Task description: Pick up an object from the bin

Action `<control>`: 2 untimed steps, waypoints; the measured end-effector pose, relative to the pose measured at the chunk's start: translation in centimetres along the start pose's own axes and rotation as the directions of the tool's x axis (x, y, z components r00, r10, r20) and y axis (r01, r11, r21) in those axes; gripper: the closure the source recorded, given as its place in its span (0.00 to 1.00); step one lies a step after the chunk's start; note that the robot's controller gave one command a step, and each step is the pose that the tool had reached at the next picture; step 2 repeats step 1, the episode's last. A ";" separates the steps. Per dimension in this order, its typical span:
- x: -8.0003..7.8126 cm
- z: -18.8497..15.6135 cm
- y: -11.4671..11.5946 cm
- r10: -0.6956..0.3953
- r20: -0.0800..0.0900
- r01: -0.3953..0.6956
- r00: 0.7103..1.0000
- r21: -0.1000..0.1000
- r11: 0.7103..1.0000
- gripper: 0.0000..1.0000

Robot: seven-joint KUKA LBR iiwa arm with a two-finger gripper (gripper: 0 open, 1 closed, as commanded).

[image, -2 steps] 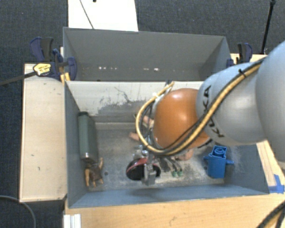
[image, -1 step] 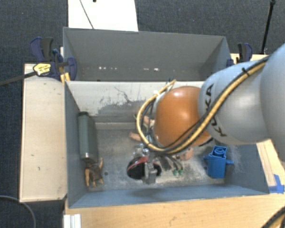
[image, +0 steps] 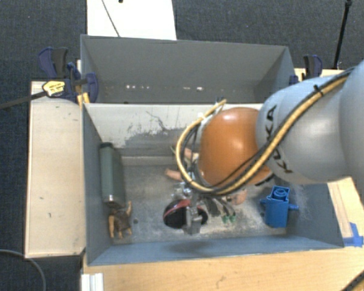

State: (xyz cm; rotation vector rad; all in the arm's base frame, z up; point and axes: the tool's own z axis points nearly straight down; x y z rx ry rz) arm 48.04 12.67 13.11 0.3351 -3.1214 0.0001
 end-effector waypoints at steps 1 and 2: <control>0.0 -1.6 0.0 0.001 -0.002 -0.001 1.000 0.000 1.000 1.00; 0.0 -1.6 0.0 0.001 -0.002 -0.001 1.000 0.000 1.000 1.00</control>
Offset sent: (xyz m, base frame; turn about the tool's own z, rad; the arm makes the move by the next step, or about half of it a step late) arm -0.0001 -0.0001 0.0255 0.0000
